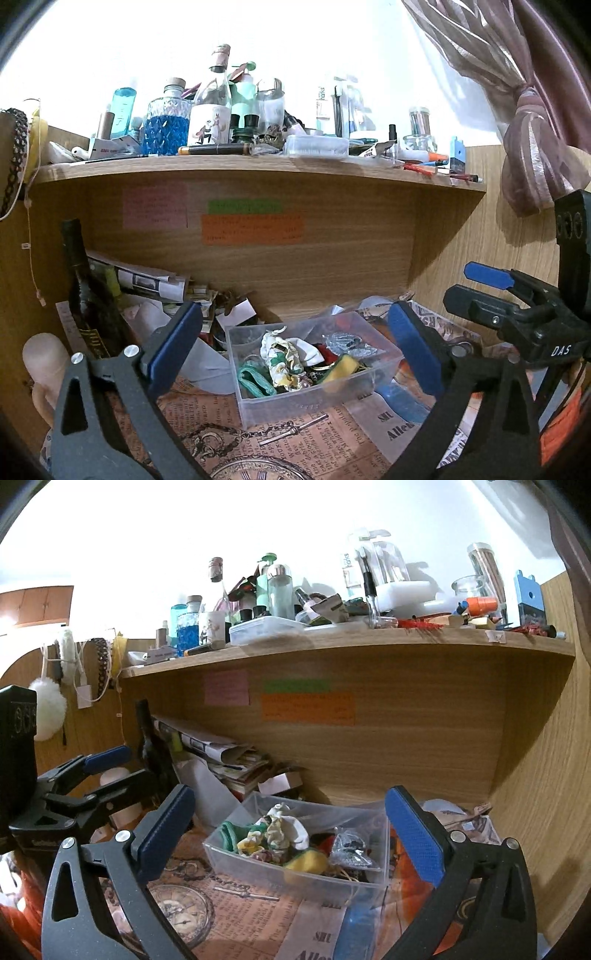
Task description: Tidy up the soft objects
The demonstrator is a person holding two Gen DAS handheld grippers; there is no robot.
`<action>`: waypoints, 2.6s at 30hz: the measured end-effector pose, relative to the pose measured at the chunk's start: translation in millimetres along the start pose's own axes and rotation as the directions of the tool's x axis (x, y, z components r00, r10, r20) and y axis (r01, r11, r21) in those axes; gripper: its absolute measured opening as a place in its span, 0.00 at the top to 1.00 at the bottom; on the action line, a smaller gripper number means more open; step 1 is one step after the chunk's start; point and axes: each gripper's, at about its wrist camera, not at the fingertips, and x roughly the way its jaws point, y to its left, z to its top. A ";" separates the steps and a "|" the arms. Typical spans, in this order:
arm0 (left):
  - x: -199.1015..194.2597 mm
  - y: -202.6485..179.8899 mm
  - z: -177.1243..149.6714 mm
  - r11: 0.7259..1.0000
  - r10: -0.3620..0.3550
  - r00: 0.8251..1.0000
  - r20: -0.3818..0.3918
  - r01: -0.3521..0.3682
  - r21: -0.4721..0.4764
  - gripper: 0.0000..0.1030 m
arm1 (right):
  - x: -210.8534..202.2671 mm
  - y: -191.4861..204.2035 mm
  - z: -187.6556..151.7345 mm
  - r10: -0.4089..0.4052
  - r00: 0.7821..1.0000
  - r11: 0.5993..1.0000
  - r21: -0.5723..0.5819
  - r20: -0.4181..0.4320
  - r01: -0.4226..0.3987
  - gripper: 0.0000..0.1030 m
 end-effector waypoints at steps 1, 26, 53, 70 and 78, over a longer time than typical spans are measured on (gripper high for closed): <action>0.0 0.2 0.3 1.000 -0.001 1.000 -0.002 0.001 -0.002 0.01 | -0.2 0.5 -0.4 0.001 1.000 1.000 0.002 0.000 -0.001 0.00; 2.8 -2.3 -2.7 1.000 -0.005 1.000 -0.018 0.005 -0.009 0.00 | -0.8 0.7 -4.7 0.005 1.000 1.000 0.013 -0.005 -0.005 0.00; 8.3 0.5 -5.7 1.000 0.000 1.000 -0.030 0.000 -0.012 0.00 | 0.8 2.1 -5.5 0.015 1.000 1.000 0.013 -0.008 -0.015 0.00; 7.0 -4.1 -6.9 1.000 -0.004 1.000 -0.029 0.003 -0.016 0.00 | -0.5 0.0 -4.8 0.010 1.000 1.000 0.016 -0.007 -0.010 0.00; 6.4 -5.0 -6.3 1.000 -0.008 1.000 -0.027 0.008 -0.014 0.00 | -1.2 -0.9 -5.1 0.007 1.000 1.000 0.017 -0.009 -0.007 0.00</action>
